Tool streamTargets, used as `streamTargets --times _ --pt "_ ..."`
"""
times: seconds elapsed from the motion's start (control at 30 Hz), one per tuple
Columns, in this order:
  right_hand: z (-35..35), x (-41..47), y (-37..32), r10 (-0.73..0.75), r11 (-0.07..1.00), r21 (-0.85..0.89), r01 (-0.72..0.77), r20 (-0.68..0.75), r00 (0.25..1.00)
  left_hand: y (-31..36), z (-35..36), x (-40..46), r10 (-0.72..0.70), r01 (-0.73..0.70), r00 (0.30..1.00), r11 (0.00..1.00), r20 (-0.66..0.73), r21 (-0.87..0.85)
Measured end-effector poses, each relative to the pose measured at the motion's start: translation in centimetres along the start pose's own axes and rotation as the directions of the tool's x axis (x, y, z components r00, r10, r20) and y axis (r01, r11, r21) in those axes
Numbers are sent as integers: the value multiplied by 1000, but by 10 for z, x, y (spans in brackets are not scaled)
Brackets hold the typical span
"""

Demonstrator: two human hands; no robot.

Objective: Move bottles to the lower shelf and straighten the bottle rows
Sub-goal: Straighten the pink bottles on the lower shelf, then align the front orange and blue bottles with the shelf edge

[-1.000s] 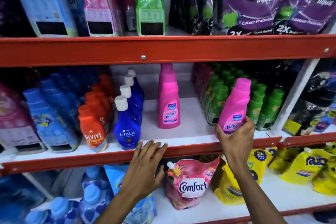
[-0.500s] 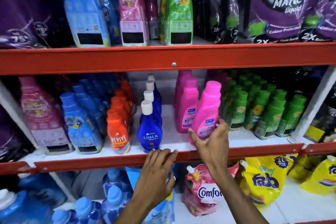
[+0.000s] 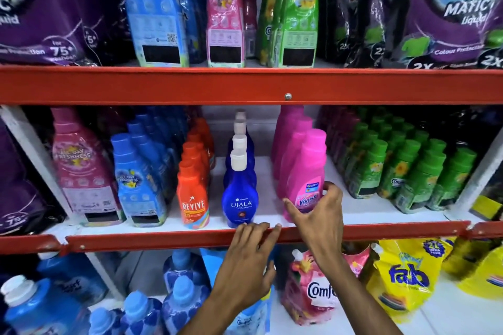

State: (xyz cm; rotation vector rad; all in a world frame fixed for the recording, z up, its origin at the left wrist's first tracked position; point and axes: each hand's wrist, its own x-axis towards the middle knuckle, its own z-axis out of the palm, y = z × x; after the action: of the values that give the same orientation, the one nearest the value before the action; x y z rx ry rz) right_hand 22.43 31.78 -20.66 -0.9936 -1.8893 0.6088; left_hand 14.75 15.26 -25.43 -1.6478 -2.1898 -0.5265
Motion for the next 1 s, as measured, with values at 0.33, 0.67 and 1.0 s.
streamTargets --times 0.33,0.67,1.0 --pt "-5 -33 -32 -259 926 200 319 -277 925 -36 -20 -21 26 -79 927 989 -374 -125" --pt "57 -96 -99 -337 875 428 226 205 919 -96 -63 -38 -572 297 674 789 -467 -538" --pt "91 -94 -121 -208 960 259 110 391 896 -122 -64 -31 -643 419 736 677 -210 -605"
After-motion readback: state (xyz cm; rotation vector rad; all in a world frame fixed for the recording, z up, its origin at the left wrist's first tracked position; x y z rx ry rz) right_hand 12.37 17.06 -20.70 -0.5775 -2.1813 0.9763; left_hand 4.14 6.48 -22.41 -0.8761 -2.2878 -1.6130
